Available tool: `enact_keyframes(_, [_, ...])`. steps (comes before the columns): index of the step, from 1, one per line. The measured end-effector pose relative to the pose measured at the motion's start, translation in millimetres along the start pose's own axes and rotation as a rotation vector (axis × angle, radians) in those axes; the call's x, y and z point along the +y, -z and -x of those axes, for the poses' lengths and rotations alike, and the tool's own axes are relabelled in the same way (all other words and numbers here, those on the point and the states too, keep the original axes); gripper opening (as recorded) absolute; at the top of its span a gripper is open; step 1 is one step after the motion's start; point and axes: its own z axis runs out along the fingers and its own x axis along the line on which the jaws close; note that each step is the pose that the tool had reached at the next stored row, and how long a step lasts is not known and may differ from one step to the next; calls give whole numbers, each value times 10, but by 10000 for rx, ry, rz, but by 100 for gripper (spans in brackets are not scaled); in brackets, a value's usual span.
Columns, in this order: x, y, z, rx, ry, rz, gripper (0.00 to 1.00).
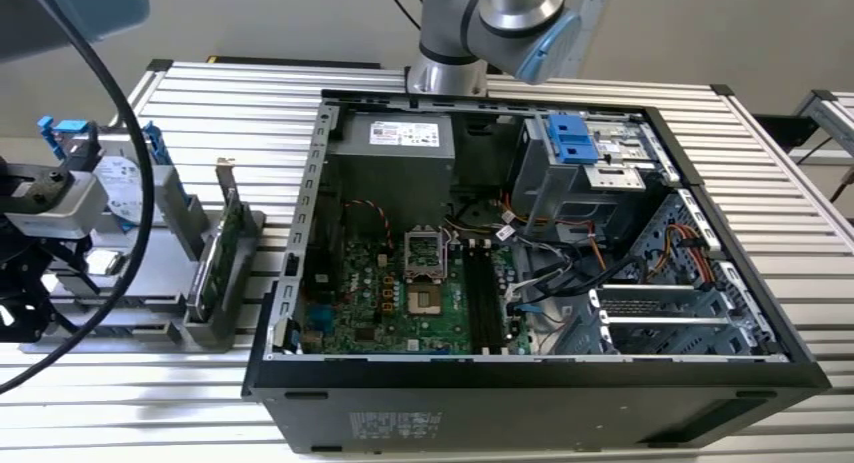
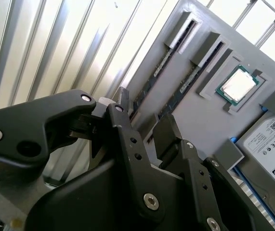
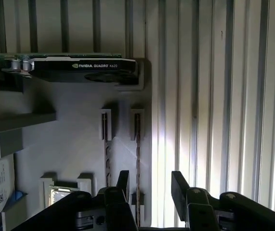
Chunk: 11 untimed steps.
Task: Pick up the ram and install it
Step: 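Pick up the ram and move it above insertion slot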
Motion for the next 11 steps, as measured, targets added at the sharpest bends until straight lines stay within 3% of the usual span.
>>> enact_keyframes(11, [0,-24,-1,0,0,-2,100])
